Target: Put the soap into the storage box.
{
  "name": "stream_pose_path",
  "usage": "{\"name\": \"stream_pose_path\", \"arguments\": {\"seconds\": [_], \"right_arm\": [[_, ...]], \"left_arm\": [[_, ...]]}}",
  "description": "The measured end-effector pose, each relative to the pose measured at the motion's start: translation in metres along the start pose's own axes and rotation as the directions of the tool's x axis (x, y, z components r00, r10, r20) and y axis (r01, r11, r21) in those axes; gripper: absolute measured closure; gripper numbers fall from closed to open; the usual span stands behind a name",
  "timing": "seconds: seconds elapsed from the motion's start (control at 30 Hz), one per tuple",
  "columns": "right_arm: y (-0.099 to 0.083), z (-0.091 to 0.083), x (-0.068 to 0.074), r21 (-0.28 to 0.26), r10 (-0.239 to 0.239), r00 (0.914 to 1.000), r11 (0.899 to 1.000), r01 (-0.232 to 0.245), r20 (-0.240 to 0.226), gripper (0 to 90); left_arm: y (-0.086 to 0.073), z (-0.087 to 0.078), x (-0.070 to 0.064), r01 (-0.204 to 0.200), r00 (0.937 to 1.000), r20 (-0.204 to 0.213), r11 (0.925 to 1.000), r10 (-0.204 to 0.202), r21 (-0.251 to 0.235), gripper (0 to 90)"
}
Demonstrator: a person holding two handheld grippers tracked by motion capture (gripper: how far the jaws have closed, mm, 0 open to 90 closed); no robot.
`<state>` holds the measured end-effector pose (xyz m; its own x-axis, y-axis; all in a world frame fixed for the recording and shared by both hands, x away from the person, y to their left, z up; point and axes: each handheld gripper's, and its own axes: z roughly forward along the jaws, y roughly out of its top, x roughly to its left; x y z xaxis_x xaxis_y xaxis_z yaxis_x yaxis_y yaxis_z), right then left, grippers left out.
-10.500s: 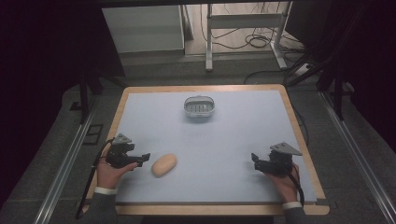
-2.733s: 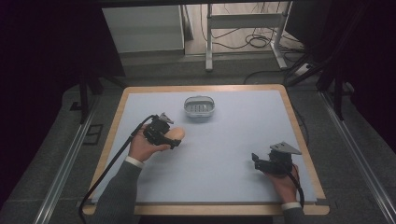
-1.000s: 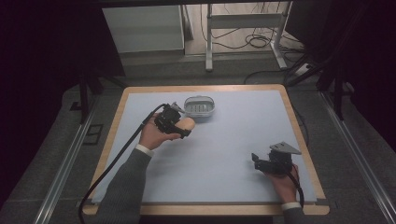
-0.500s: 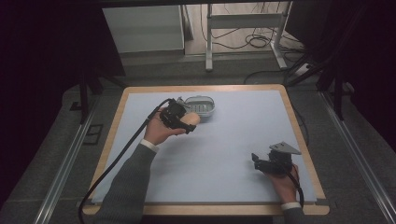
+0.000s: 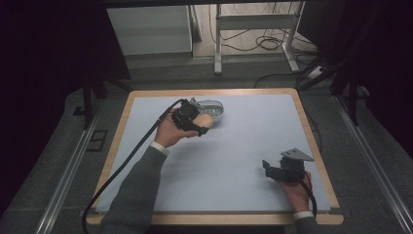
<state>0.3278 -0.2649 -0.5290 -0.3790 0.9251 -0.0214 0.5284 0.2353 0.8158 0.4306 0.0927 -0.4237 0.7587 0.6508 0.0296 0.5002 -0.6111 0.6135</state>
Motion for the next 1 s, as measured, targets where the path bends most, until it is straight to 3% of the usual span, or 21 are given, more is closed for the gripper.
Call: {"name": "stream_pose_path", "arguments": {"seconds": [0.37, 0.7, 1.0], "right_arm": [[0.000, 0.000, 0.000, 0.000, 0.000, 1.0000, 1.000, 0.000, -0.002, 11.8], [0.000, 0.000, 0.000, 0.002, -0.001, 1.0000, 1.000, 0.001, -0.002, 11.8], [0.000, 0.000, 0.000, 0.002, -0.001, 1.0000, 1.000, 0.001, -0.001, 11.8]], "left_arm": [[0.013, 0.009, 0.006, -0.012, 0.9999, 0.005, 0.9999, 0.012, 0.011, 32.9], [0.014, 0.017, 0.017, 0.019, 0.9998, 0.005, 0.9998, -0.019, 0.009, 32.9], [0.023, 0.022, 0.021, -0.001, 1.0000, 0.005, 1.0000, 0.001, 0.008, 33.0]]}}
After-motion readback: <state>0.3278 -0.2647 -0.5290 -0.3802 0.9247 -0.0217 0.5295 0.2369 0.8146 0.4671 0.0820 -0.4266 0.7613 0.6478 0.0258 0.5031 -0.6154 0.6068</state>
